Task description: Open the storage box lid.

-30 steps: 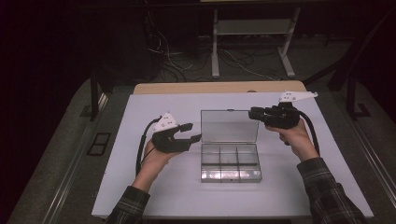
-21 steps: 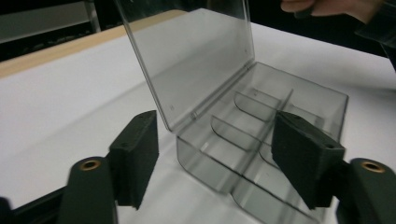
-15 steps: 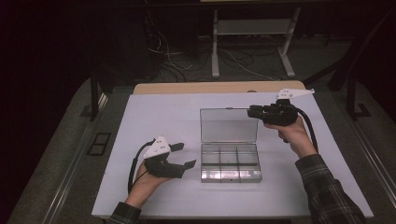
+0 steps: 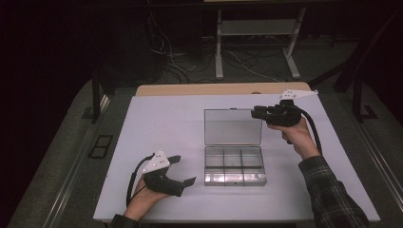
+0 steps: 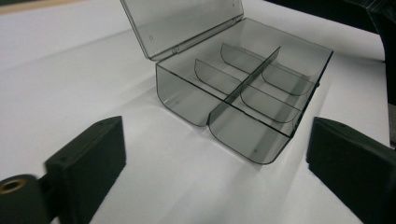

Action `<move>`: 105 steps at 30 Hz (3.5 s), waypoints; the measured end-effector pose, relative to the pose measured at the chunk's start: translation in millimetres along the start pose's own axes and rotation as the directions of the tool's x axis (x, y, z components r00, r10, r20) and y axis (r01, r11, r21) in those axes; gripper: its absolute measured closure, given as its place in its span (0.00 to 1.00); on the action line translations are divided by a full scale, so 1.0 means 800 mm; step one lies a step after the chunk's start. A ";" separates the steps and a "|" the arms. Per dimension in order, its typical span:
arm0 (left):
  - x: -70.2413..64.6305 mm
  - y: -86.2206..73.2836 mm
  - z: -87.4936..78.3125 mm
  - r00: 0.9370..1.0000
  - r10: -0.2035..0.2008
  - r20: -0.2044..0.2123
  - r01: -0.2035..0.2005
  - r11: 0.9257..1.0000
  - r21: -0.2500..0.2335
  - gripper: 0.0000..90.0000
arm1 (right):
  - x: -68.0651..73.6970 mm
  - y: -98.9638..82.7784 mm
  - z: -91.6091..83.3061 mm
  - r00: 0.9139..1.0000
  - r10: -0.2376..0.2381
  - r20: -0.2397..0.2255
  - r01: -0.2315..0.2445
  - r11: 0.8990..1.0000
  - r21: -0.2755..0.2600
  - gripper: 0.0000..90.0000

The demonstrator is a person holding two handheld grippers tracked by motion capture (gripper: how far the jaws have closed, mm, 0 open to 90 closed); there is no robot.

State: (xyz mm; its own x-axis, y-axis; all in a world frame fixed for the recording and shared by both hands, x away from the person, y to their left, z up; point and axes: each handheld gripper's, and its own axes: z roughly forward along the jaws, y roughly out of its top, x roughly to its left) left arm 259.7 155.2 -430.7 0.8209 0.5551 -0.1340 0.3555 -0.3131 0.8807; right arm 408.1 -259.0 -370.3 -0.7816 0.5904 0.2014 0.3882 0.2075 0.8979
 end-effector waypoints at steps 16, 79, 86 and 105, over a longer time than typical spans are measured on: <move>-0.001 -0.003 0.005 1.000 0.007 0.003 -0.007 1.000 0.021 0.00 | -0.014 -0.007 0.013 0.999 0.033 0.012 -0.033 0.999 -0.001 0.70; 0.002 -0.005 0.007 1.000 -0.012 0.016 0.012 0.999 0.042 0.00 | -0.048 -0.040 0.056 0.988 0.119 0.102 -0.129 0.987 0.095 0.58; 0.001 -0.005 0.007 1.000 -0.017 0.017 0.016 0.999 0.045 0.00 | -0.050 -0.044 0.059 0.986 0.122 0.112 -0.134 0.985 0.107 0.57; 0.002 -0.006 0.008 1.000 -0.017 0.019 0.016 0.999 0.049 0.00 | -0.054 -0.054 0.068 0.982 0.146 0.120 -0.163 0.976 0.142 0.56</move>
State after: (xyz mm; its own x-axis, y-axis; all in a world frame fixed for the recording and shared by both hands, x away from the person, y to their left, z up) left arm 262.0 152.9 -437.7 0.8232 0.5456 -0.1574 0.3900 -0.3417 0.8551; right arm 451.5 -251.4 -439.3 -0.6521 0.7036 0.2822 0.5755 0.2173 0.7884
